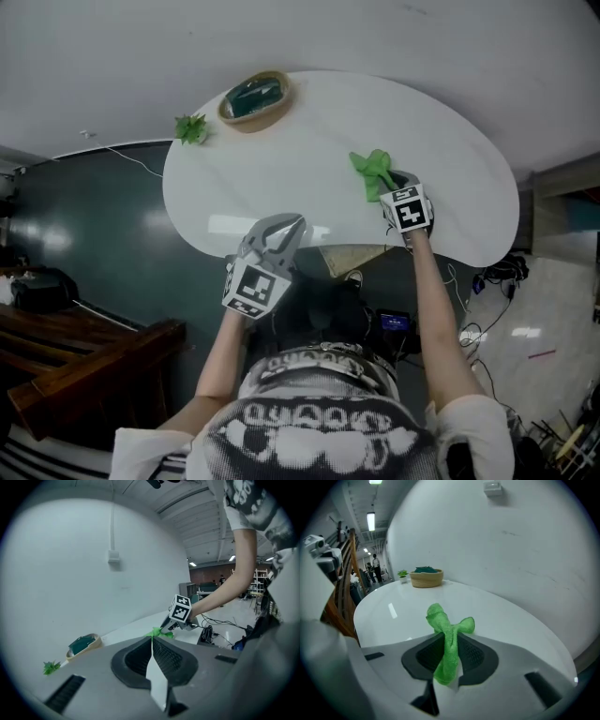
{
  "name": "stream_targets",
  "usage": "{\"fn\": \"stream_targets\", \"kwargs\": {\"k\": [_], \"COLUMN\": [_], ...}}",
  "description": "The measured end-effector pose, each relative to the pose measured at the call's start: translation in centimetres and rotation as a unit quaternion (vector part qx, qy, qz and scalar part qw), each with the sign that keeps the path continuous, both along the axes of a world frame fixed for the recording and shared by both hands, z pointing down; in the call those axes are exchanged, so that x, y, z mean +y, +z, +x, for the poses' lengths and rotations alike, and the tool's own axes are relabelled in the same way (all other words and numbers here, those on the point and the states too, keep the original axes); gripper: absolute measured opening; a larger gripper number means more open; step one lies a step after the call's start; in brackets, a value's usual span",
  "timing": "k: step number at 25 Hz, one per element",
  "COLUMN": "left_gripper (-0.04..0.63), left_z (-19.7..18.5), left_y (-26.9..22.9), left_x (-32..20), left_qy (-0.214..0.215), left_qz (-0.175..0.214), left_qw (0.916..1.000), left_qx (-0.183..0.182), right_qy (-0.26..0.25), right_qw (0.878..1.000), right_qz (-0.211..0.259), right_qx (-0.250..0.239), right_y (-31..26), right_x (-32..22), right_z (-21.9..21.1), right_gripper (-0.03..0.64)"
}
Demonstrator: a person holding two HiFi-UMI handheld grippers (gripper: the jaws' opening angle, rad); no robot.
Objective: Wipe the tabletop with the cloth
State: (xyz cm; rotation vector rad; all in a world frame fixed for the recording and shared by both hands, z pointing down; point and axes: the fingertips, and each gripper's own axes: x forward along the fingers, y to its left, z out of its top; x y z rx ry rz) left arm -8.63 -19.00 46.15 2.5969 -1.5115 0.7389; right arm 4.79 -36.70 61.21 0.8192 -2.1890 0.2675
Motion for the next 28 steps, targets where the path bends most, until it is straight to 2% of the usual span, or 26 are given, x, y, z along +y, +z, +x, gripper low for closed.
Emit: {"fn": "stream_targets", "kwargs": {"k": [9, 15, 22, 28], "left_gripper": [0.009, 0.009, 0.009, 0.009], "left_z": [12.3, 17.5, 21.3, 21.4], "left_y": [0.5, 0.9, 0.7, 0.9], "left_x": [-3.2, -4.5, -5.3, -5.4], "left_qy": [0.046, 0.073, 0.098, 0.100], "left_qz": [0.003, -0.009, -0.006, -0.009], "left_qw": [0.9989, 0.9973, 0.9952, 0.9948], "left_qx": [0.010, -0.003, -0.007, -0.017], "right_qy": [0.084, 0.151, 0.210, 0.244], "right_qw": [0.996, 0.986, 0.975, 0.966], "right_qz": [0.004, 0.005, 0.002, -0.001], "right_qx": [0.043, 0.064, 0.079, 0.083], "right_y": [0.6, 0.7, 1.2, 1.5], "right_x": [-3.3, -4.1, -3.5, -2.8], "right_z": [20.4, 32.0, 41.2, 45.1], "right_gripper": [0.083, 0.083, 0.083, 0.083]}}
